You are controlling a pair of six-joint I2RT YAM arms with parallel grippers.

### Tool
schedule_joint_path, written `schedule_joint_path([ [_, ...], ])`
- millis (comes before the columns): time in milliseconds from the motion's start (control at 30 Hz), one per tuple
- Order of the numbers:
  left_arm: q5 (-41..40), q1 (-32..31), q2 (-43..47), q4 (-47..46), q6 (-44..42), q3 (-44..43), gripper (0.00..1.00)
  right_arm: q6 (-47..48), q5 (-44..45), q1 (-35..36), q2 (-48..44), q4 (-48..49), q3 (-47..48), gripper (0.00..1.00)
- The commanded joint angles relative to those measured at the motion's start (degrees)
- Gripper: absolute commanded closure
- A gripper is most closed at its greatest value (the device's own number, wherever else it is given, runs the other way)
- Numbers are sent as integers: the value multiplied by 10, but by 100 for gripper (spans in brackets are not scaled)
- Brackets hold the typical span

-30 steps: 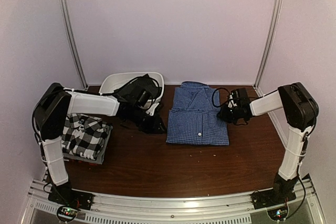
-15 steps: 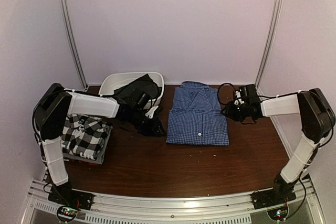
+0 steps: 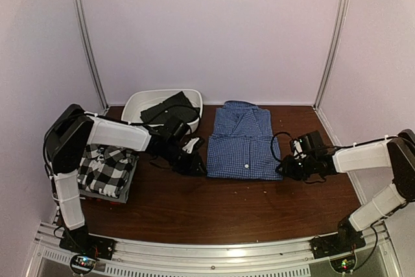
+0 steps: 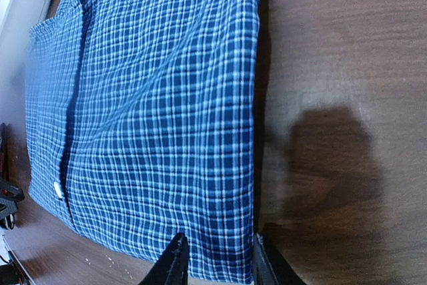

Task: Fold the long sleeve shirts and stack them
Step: Smooth out the 2/3-rectangle-folded shirt at the center of the board.

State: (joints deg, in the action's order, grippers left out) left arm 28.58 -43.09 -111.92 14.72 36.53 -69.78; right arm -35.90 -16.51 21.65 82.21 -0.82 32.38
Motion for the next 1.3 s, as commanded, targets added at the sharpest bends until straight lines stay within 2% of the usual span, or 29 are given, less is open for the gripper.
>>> schedule_joint_path([
  [0, 4, -7, -15, -35, 7, 1, 76, -20, 21, 13, -23, 4, -18, 66],
  [467, -52, -21, -33, -20, -6, -2, 80, -23, 37, 19, -40, -8, -29, 66],
  [867, -40, -23, 26, 12, -3, -50, 84, -24, 41, 33, -44, -22, -15, 66],
  [1167, -2, -25, -59, -27, 11, -102, 86, -28, 57, 51, -34, -31, 2, 67],
  [1267, 0, -28, -75, -34, 12, -92, 87, -27, 58, 52, -34, -32, -1, 67],
])
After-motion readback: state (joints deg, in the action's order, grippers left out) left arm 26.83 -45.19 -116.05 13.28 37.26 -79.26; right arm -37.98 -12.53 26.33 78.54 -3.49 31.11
